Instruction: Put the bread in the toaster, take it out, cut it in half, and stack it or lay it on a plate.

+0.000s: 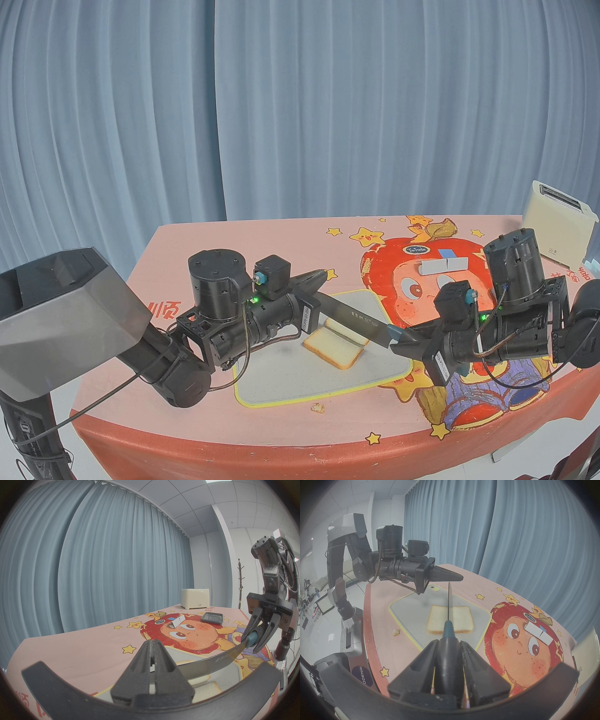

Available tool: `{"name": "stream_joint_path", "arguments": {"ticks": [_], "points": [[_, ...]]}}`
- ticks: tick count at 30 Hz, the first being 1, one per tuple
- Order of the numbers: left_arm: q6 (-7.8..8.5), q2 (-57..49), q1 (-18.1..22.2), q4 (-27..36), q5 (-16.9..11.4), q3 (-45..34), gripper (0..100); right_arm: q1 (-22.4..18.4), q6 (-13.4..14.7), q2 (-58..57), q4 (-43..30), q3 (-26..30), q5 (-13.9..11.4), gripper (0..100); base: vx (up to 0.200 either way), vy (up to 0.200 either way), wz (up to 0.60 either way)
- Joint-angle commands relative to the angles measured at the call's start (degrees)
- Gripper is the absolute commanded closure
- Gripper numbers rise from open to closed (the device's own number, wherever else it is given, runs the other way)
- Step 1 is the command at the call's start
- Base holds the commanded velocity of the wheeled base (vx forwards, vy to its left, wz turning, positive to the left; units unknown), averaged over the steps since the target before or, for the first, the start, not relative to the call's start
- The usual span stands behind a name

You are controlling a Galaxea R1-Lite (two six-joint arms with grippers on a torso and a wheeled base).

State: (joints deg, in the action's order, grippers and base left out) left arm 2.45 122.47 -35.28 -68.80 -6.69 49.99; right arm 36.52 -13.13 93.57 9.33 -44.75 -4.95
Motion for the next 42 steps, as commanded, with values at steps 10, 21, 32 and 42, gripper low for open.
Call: {"name": "stream_joint_path", "arguments": {"ticks": [10, 21, 32, 42], "points": [[0.45, -5.13, 1.97, -0.28, 0.01, -2.36, 100, 0.83, 3.72, -0.50, -0.01, -0.95, -0.06, 100, 0.000, 0.000, 0.00], [0.36, -13.57, 2.06, 0.07, -0.07, -6.84, 100, 1.53, 10.49, 0.20, 5.44, 0.19, 0.03, 100, 0.000, 0.000, 0.00], [0.80, -28.07, 8.82, -7.31, 3.09, -20.37, 100, 1.01, 10.67, -2.34, 20.82, 8.80, 0.47, 100, 0.000, 0.000, 0.00], [1.07, -44.42, 22.71, -7.13, 2.56, -35.93, 100, 1.53, 10.67, -11.05, 26.36, 14.43, 0.38, 100, 0.000, 0.000, 0.00]]}}
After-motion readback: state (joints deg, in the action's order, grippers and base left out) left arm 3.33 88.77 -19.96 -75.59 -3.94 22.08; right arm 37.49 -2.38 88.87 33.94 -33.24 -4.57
